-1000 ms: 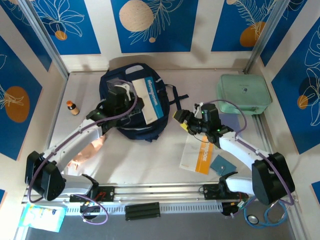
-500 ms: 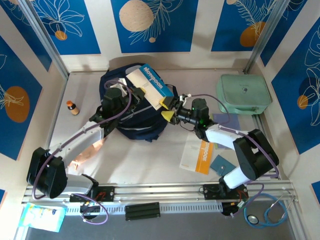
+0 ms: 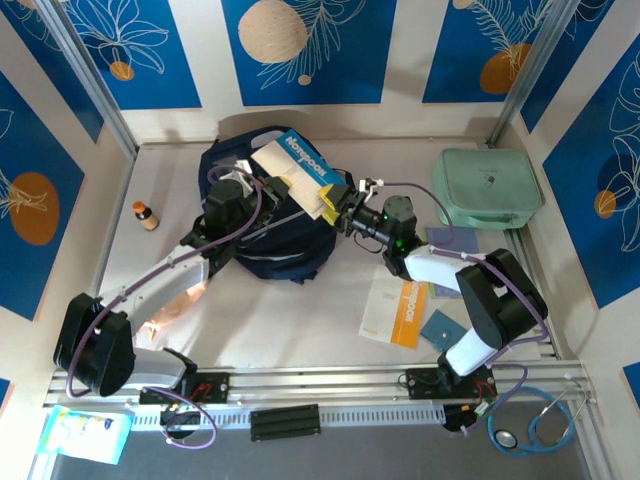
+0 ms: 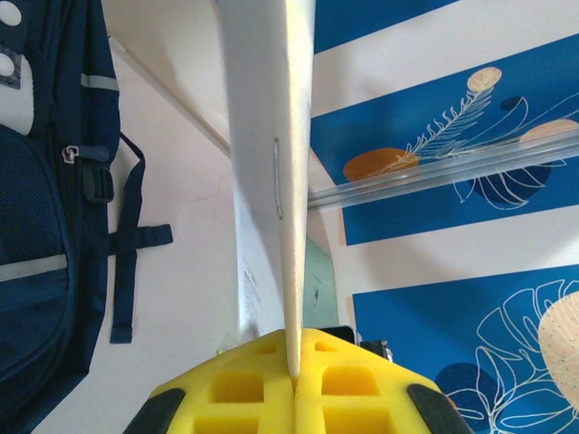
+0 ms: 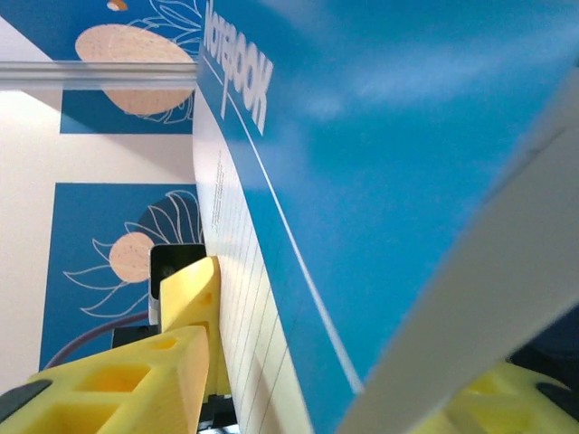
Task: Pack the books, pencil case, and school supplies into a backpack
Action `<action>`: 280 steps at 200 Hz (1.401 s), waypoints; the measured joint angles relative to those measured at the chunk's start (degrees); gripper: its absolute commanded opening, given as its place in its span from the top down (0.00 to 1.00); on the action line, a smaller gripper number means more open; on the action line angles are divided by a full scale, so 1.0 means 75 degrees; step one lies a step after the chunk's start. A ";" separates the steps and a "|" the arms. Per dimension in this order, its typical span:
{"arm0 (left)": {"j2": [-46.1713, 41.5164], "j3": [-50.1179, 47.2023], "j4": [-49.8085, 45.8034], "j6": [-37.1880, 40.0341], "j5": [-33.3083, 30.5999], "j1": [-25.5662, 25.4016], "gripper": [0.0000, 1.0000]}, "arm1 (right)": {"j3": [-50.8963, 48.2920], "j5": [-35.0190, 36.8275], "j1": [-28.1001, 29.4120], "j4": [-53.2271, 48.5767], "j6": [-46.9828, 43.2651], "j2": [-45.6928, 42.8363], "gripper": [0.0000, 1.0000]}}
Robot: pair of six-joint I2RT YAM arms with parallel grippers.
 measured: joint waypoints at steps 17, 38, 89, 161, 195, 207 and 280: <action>0.0000 -0.0035 -0.0096 -0.0003 0.0055 0.0015 1.00 | -0.0076 0.0073 -0.0044 0.0102 0.0026 0.0000 0.63; -0.0003 -0.0128 -0.0175 -0.0038 0.0160 0.0032 1.00 | -0.0079 0.0099 -0.0082 0.0102 0.0023 0.0000 0.72; -0.0012 -0.0414 -0.0621 0.0017 0.0391 0.0096 0.57 | -0.0047 0.0102 -0.0082 -0.0440 -0.0417 -0.0012 1.00; 0.0245 0.1058 -0.4610 0.4191 0.0289 0.0221 0.00 | -0.0198 0.0583 -0.1032 -0.4226 -0.2608 -0.2428 1.00; 0.1478 0.2576 -0.6158 0.6688 -0.0353 0.0012 0.08 | -0.0198 0.0994 -0.1533 -0.5992 -0.3698 -0.3532 1.00; 0.2014 0.3095 -0.6583 0.7490 -0.0635 -0.0125 0.10 | -0.0198 0.1093 -0.1667 -0.6467 -0.3917 -0.3742 1.00; 0.4418 0.5074 -0.8323 1.0255 -0.2025 -0.0694 0.26 | -0.0271 0.1247 -0.2040 -0.7746 -0.4304 -0.4468 1.00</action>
